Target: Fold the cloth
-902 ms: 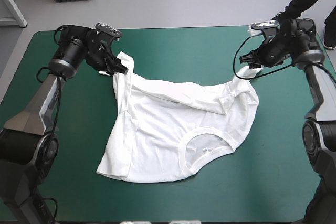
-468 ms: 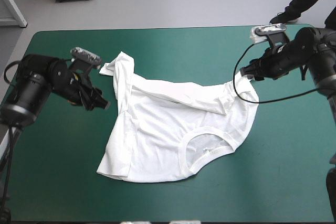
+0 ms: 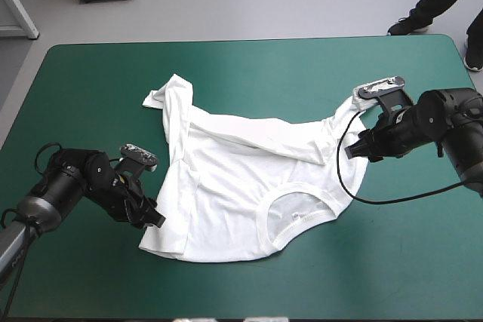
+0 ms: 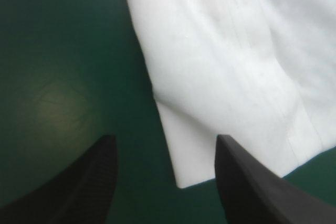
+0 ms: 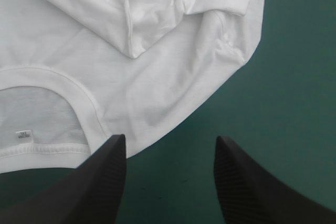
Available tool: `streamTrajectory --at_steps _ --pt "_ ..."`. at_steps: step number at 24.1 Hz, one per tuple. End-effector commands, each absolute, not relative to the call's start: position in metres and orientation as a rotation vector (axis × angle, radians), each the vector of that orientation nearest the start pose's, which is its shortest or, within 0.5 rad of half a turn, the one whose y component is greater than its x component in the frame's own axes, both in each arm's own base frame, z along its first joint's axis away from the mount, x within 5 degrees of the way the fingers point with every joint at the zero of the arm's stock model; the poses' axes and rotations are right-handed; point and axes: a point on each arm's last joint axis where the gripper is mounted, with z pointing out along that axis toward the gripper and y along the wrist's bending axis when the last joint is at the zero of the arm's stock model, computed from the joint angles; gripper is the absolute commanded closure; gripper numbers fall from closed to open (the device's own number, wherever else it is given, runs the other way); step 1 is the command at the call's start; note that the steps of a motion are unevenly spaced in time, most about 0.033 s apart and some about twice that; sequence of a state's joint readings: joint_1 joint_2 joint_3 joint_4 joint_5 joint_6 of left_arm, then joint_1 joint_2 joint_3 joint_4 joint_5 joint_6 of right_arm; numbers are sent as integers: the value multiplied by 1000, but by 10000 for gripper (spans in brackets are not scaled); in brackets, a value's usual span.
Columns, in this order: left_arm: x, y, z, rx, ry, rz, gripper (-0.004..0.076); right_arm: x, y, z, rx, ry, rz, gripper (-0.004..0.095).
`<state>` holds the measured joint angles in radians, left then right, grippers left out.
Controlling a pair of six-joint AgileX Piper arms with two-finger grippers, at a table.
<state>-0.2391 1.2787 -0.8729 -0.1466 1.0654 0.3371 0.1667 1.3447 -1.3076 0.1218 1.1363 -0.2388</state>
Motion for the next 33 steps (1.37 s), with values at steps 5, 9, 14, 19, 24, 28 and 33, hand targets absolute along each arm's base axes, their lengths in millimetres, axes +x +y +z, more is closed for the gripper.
streamTrajectory --at_steps 5,9,14,19,24,28,33 --pt "216 -78 251 806 2785 -246 310 256 52 379 -485 2503 119 412" --pt "225 -82 231 823 2863 -251 310 256 52 379 -485 2503 117 412" --pt "234 -84 215 809 2906 -249 310 256 52 380 -485 2500 117 412" --pt "238 -89 204 770 2949 -312 330 260 50 377 -493 2492 61 412" --pt "238 -93 198 801 2978 -348 718 290 50 350 -516 2545 -5 412" --pt "235 -99 198 840 2976 -349 733 327 50 308 -566 2620 -107 410" --pt "234 -99 198 842 2983 -354 733 357 50 273 -576 2694 -159 362"
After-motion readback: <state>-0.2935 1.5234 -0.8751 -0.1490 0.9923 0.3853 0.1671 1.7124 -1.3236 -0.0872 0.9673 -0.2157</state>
